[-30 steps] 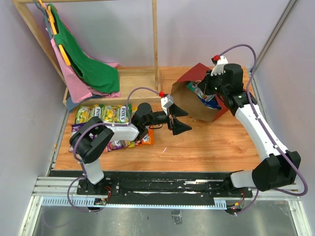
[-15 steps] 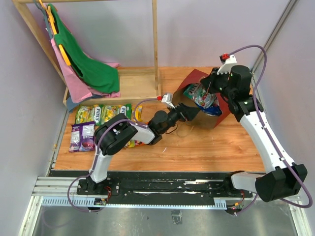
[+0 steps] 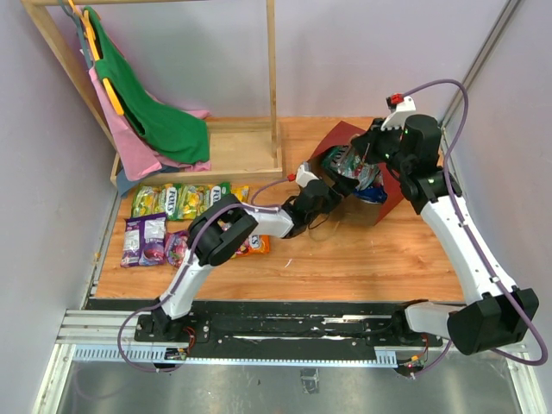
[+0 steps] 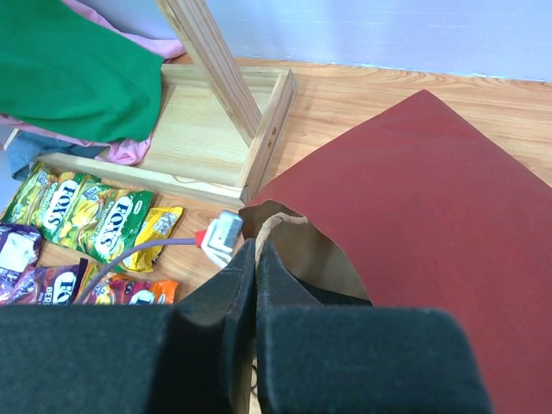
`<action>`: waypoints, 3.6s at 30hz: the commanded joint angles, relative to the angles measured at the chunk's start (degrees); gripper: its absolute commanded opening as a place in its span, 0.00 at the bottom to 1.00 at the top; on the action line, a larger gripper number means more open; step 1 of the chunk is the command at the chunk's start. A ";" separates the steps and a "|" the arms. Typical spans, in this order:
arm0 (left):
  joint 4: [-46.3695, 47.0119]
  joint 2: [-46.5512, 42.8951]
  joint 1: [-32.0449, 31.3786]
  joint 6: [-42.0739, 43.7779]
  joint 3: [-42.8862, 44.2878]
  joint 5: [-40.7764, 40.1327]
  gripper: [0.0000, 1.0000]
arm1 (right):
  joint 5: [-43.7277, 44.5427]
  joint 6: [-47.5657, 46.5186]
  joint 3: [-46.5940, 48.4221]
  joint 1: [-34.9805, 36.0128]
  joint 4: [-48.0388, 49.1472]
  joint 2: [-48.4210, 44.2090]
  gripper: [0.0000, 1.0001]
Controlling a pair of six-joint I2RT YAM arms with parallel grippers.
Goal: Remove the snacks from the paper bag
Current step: Take out the snack from the paper bag.
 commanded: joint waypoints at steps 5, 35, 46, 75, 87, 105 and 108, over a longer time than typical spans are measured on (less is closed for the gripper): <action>-12.67 9.10 -0.59 -9.06 10.44 -2.89 1.00 | -0.78 1.67 -0.60 0.83 2.11 -2.64 0.01; -19.78 22.84 -0.35 0.31 32.63 -19.00 0.63 | -3.59 3.90 -1.63 0.82 4.40 -2.98 0.01; -17.93 24.70 1.36 6.54 37.68 -18.04 0.01 | -4.32 4.03 -1.92 1.01 5.23 -1.68 0.01; -5.10 -17.98 0.05 20.14 -11.27 -20.14 0.00 | 2.85 0.61 -1.65 0.97 3.24 0.68 0.01; -18.85 -22.85 0.04 21.95 -12.49 -10.06 0.72 | 3.91 0.09 -2.02 0.97 3.34 1.71 0.01; -34.43 -33.81 0.04 28.98 -11.39 -7.80 0.73 | 3.80 -0.11 -2.13 1.00 3.59 2.14 0.01; -32.29 -34.77 0.01 29.27 -11.92 -6.49 0.74 | 3.72 -0.01 -2.17 0.97 3.61 2.15 0.01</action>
